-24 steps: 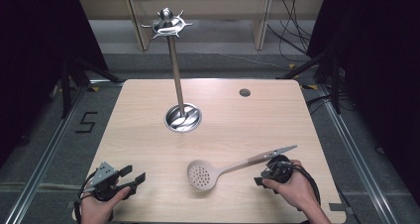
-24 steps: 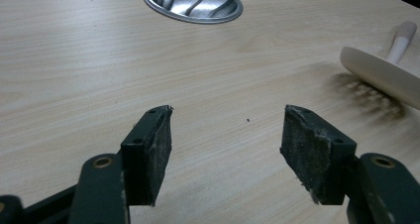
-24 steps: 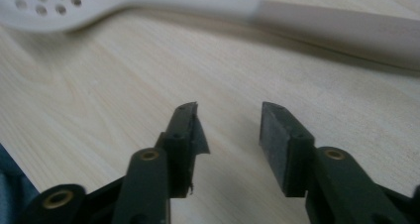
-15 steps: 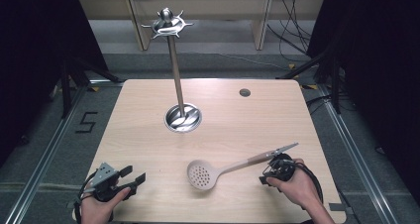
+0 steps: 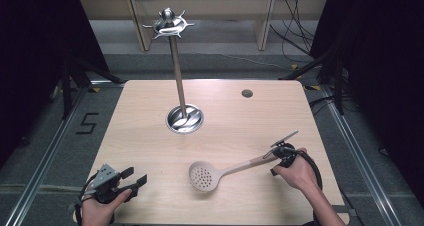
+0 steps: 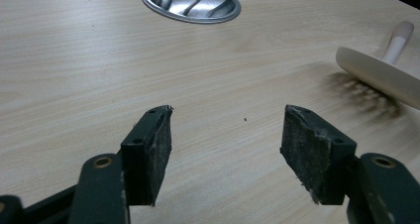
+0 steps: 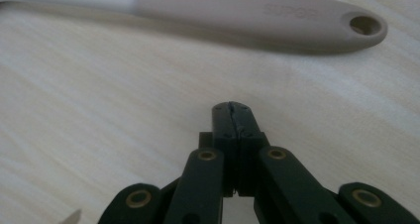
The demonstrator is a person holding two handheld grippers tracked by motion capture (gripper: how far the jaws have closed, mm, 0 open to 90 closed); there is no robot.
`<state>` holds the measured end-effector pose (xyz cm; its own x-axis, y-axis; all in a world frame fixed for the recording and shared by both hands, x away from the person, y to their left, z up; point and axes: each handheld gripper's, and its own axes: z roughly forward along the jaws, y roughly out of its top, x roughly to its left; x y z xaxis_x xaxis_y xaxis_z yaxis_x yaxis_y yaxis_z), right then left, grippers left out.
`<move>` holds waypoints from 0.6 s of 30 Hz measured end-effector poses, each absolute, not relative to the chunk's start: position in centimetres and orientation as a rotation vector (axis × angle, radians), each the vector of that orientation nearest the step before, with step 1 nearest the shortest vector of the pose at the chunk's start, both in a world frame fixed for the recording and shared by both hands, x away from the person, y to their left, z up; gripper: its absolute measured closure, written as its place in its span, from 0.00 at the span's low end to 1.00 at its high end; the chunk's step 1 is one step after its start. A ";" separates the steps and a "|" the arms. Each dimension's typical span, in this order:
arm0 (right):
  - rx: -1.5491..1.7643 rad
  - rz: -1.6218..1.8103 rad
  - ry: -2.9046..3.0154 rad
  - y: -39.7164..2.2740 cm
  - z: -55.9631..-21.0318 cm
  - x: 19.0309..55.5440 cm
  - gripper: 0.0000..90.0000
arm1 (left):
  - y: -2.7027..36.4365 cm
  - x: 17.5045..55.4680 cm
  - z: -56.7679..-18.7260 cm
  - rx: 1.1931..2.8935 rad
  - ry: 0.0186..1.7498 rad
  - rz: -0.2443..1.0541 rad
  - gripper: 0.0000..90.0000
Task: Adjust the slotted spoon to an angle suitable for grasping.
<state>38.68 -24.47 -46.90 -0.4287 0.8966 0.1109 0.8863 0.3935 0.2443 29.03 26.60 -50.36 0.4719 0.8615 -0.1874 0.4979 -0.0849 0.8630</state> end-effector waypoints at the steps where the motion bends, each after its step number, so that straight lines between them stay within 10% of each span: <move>1: 1.658 0.392 2.594 -24.5 -46.9 38.9 1.00 | 26.6 29.0 -50.4 1.734 1.170 0.459 0.39; 18: 1.663 0.348 2.604 -24.2 -47.7 42.3 1.00 | 26.6 29.0 -50.4 1.733 1.172 0.455 0.39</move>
<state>42.27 -24.22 -47.68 -0.4277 0.8992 0.0926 0.8920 0.4032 0.2045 28.99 26.57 -50.39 0.4689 0.8613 -0.1958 0.5032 -0.0783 0.8606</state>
